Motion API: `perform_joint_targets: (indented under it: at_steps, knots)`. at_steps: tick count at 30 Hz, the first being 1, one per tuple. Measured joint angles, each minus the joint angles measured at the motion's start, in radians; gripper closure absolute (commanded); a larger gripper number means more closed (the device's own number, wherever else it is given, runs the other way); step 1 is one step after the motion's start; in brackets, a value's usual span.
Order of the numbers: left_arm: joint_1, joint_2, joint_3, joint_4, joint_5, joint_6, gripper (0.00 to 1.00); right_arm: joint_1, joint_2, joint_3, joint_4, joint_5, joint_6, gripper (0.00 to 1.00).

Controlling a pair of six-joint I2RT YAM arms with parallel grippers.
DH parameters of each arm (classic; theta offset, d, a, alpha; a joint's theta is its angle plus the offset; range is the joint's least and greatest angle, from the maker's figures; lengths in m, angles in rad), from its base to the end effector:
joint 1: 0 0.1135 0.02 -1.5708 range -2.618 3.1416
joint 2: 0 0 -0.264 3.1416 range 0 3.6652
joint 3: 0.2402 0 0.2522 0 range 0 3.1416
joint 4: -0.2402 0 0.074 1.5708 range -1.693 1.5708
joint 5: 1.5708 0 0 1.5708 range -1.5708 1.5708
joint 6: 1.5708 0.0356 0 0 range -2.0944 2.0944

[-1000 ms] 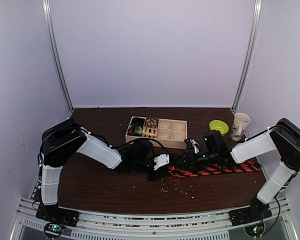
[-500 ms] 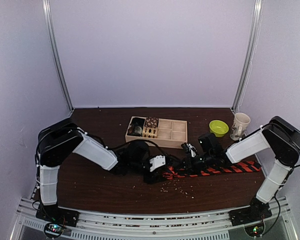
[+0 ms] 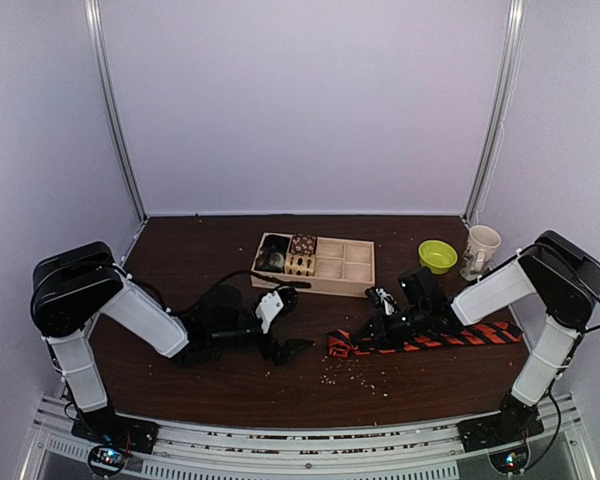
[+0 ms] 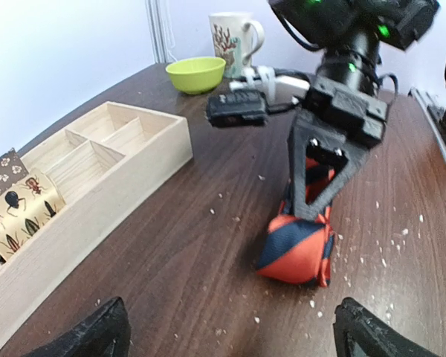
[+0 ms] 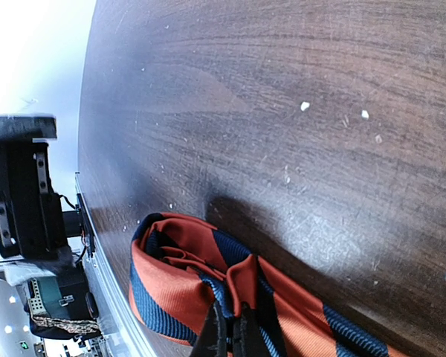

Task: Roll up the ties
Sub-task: Roll the tie at the center of the board.

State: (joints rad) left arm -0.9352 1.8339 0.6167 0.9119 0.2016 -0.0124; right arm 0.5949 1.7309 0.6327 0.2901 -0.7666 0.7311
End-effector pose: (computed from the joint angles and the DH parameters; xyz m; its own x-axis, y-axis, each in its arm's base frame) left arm 0.1923 -0.2727 0.1267 -0.1896 0.2366 -0.9529 0.8995 0.4309 -0.0720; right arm 0.2312 0.1863 0.1113 -0.9803 -0.0826 -0.1795 -0.1962 0.5147 0.8346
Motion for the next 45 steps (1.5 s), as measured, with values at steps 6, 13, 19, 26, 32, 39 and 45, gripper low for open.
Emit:
perform_joint_targets:
  at_steps: [6,13,19,26,32,39,45]
  knots:
    - [0.003,0.079,0.071,0.051,0.082,-0.031,0.02,-0.001,0.003,0.0,0.005,-0.004,-0.003,1.0]
    - [-0.04,0.212,0.204,-0.063,0.161,0.042,0.13,-0.002,0.003,0.0,0.007,-0.011,0.002,1.0]
    - [-0.04,0.278,0.31,-0.154,0.178,0.096,0.13,-0.002,0.003,0.0,0.007,-0.015,0.002,1.0]
    - [-0.043,0.347,0.403,-0.232,0.183,0.136,0.18,-0.002,0.0,0.0,0.005,-0.018,0.005,1.0]
    - [-0.048,0.369,0.466,-0.294,0.196,0.142,0.44,-0.002,-0.006,0.0,0.003,-0.018,0.006,1.0]
    - [-0.057,0.372,0.472,-0.307,0.215,0.134,0.75,-0.002,-0.026,-0.002,-0.011,-0.019,0.008,0.94]
    - [-0.055,0.328,0.431,-0.345,0.22,0.15,0.83,0.018,-0.037,0.0,-0.017,-0.027,0.012,1.0]
